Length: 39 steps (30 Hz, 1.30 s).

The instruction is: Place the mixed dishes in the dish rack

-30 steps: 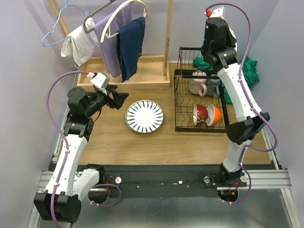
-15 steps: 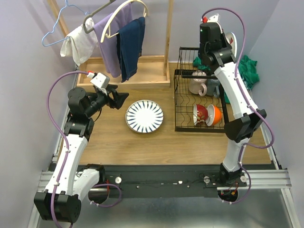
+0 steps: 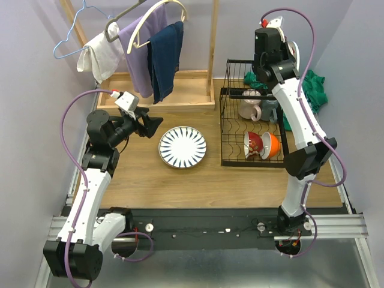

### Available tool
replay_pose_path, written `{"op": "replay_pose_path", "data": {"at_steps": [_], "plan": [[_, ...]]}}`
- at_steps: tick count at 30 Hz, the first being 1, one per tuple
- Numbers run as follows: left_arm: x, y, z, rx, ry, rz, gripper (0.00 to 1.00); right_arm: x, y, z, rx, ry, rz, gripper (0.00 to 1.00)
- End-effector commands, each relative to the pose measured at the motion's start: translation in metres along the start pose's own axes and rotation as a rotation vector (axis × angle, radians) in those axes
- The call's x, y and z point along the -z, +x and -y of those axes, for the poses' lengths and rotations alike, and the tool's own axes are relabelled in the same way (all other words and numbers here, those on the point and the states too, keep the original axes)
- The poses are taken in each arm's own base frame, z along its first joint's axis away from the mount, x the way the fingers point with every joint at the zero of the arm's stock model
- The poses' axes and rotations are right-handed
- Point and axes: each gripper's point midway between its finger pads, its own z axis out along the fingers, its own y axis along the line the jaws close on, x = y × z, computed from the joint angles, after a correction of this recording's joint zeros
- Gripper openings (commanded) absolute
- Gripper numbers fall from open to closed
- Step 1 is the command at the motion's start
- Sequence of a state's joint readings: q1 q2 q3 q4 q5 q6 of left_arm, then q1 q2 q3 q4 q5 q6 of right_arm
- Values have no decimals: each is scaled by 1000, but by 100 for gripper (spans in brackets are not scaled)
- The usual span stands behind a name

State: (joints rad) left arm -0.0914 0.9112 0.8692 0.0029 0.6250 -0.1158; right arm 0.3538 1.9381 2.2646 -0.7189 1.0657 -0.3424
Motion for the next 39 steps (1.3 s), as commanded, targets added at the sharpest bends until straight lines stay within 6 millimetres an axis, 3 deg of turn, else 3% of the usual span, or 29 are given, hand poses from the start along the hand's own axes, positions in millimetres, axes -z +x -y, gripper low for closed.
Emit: {"op": "replay_pose_path", "data": {"at_steps": [1, 5, 14, 28, 33, 37, 39], "plan": [[-1, 2, 0, 7, 17, 3, 76, -20, 20, -10, -52, 66, -64, 1], [-2, 4, -1, 1, 16, -11, 76, -26, 21, -25, -43, 37, -71, 1], [-6, 12, -4, 18, 18, -26, 77, -29, 52, -55, 34, -40, -144, 1], [-9, 17, -4, 42, 25, -36, 76, -19, 117, -109, 142, -244, -321, 1], [-10, 16, -5, 45, 25, -32, 77, -12, 113, -118, 118, -300, -317, 1], [-10, 15, -3, 49, 32, -25, 77, -2, 96, -119, 138, -341, -267, 29], [-10, 14, -3, 52, 32, -19, 77, 2, 87, -113, 139, -338, -239, 35]]}}
